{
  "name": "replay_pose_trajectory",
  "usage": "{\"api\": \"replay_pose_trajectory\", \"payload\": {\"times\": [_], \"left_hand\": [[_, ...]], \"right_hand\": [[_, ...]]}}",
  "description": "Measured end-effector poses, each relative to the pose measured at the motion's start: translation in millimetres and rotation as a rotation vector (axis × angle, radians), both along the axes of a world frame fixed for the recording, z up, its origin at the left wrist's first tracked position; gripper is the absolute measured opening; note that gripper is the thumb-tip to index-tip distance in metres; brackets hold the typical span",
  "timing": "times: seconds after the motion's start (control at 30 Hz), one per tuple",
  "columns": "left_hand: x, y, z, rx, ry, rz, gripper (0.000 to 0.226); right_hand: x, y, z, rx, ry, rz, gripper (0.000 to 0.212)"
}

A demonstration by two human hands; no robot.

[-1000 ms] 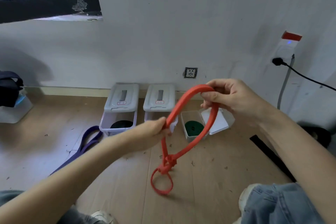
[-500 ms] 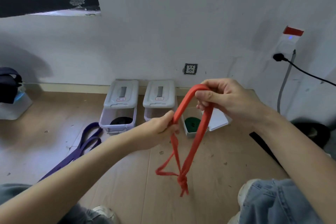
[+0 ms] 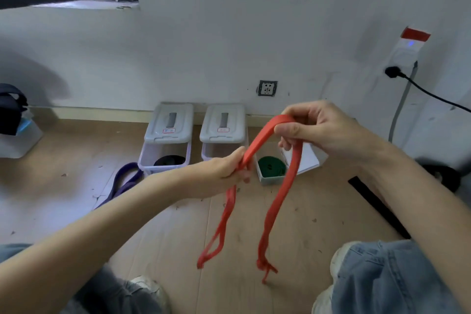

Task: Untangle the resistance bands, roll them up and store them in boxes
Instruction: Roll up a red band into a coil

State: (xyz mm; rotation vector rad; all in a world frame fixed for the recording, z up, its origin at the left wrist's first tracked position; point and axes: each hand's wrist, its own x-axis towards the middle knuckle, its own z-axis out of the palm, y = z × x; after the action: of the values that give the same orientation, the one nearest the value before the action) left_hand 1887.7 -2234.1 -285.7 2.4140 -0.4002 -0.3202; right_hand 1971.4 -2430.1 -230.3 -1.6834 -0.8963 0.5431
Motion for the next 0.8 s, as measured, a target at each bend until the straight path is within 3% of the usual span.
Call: {"api": "replay_pose_trajectory", "payload": {"times": [0.13,0.23,0.4,0.47,0.63,0.8], "left_hand": [[1.7,9.0,-3.2,0.07,0.067,0.048,0.024],[3.3,14.4,6.1,0.024,-0.019,0.089,0.021],[2.1,-0.3,8.0,0.025,-0.071,0.031,0.013],[3.1,2.9,9.2,-0.019,-0.111,0.052,0.012],[2.5,10.3,16.3,-0.099,-0.209,0.083,0.017],[1.5,-3.2,5.3,-0.034,-0.195,0.073,0.016]], "right_hand": [[4.3,-5.7,-6.9,-0.186,0.003,0.008,0.014],[0.3,-6.4,-12.6,-0.39,-0.035,0.09,0.005],[-15.1,13.5,-16.4,-0.311,-0.048,0.103,0.009],[-11.3,10.0,-12.1,-0.35,-0.051,0.097,0.017],[-9.9,2.4,-10.7,-0.532,-0.079,0.171,0.012],[-13.2,8.2,-12.5,-0.33,-0.19,0.001,0.012]]}}
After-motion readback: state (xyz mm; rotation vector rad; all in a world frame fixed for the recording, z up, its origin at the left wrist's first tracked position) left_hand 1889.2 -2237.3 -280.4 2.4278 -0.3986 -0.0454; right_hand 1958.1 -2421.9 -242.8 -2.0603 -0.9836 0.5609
